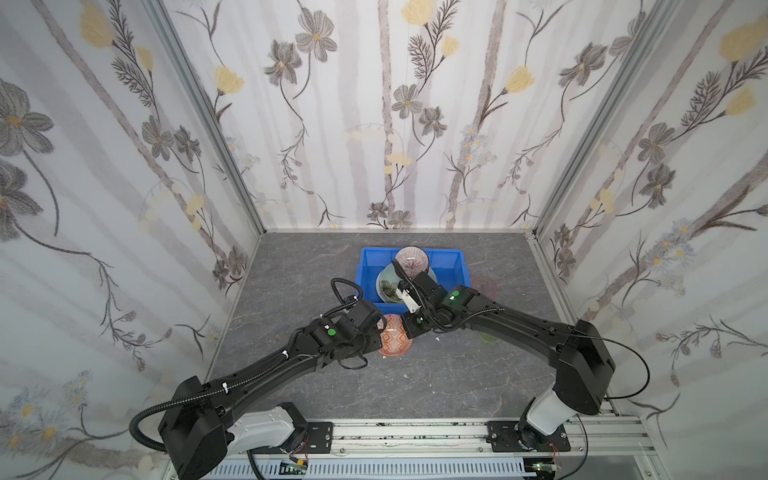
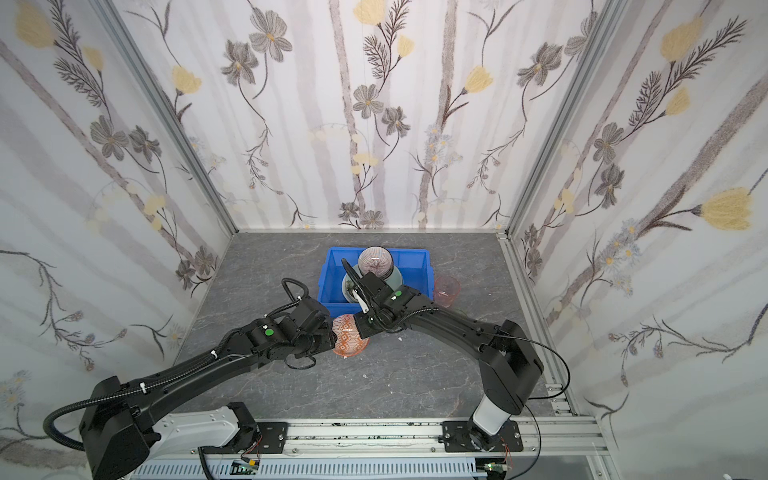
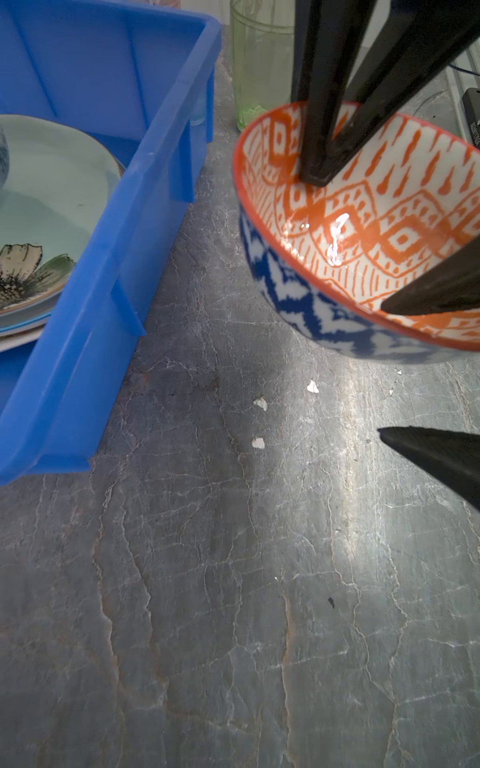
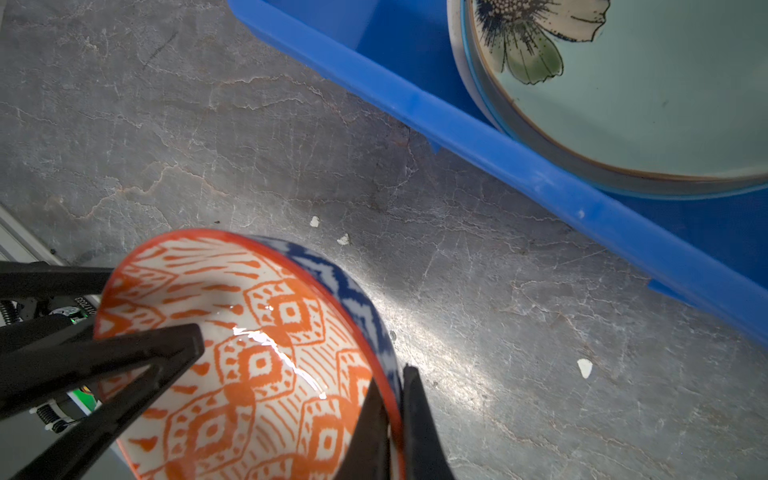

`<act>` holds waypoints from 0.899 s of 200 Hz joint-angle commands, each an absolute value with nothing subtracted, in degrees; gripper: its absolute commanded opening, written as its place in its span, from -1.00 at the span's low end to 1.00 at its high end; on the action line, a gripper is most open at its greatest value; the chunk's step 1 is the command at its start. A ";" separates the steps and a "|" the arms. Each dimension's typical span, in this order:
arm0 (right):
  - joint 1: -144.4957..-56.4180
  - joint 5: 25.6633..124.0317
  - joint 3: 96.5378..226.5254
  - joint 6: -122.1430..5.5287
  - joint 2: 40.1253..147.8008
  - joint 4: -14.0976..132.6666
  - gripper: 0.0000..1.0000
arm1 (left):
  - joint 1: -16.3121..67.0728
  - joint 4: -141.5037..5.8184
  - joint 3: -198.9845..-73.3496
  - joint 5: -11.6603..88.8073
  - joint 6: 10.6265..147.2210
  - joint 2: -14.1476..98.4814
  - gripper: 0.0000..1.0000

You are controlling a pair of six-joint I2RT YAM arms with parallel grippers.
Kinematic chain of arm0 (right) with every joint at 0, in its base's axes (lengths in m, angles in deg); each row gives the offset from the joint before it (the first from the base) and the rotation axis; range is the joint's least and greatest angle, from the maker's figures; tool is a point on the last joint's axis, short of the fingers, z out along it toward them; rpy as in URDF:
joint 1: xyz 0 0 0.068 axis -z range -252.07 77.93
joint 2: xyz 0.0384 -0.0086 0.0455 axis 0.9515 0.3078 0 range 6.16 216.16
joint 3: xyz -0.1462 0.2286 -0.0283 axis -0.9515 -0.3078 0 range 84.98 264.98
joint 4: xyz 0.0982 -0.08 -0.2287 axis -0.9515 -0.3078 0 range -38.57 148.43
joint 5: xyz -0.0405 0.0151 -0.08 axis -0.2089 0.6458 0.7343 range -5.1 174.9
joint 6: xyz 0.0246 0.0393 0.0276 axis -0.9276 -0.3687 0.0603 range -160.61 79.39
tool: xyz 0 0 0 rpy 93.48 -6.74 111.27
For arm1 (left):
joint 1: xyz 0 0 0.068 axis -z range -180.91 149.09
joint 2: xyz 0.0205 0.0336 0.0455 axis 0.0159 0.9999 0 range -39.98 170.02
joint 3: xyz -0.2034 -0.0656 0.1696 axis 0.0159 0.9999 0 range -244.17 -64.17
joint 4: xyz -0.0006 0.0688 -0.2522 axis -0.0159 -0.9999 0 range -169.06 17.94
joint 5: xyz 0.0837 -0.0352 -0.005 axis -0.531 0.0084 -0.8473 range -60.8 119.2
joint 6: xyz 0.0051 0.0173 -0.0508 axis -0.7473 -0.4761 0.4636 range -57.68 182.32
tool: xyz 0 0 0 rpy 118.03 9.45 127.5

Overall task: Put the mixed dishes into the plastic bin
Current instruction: 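Grip the orange bowl rim with the right gripper while the left approaches it, then grip the orange bowl rim with the left gripper while the right releases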

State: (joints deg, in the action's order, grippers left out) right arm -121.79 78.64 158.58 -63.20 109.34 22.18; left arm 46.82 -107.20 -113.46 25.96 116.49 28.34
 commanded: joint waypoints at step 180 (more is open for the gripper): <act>-122.00 79.24 159.21 -63.49 106.54 22.40 -0.70 | 46.59 -106.30 -116.44 23.83 113.67 31.92 -1.00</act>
State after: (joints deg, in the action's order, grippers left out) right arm -121.98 79.10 159.22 -62.72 108.20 22.12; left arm 46.82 -107.42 -115.54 25.56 113.76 31.55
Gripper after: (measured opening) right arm 0.116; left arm 0.067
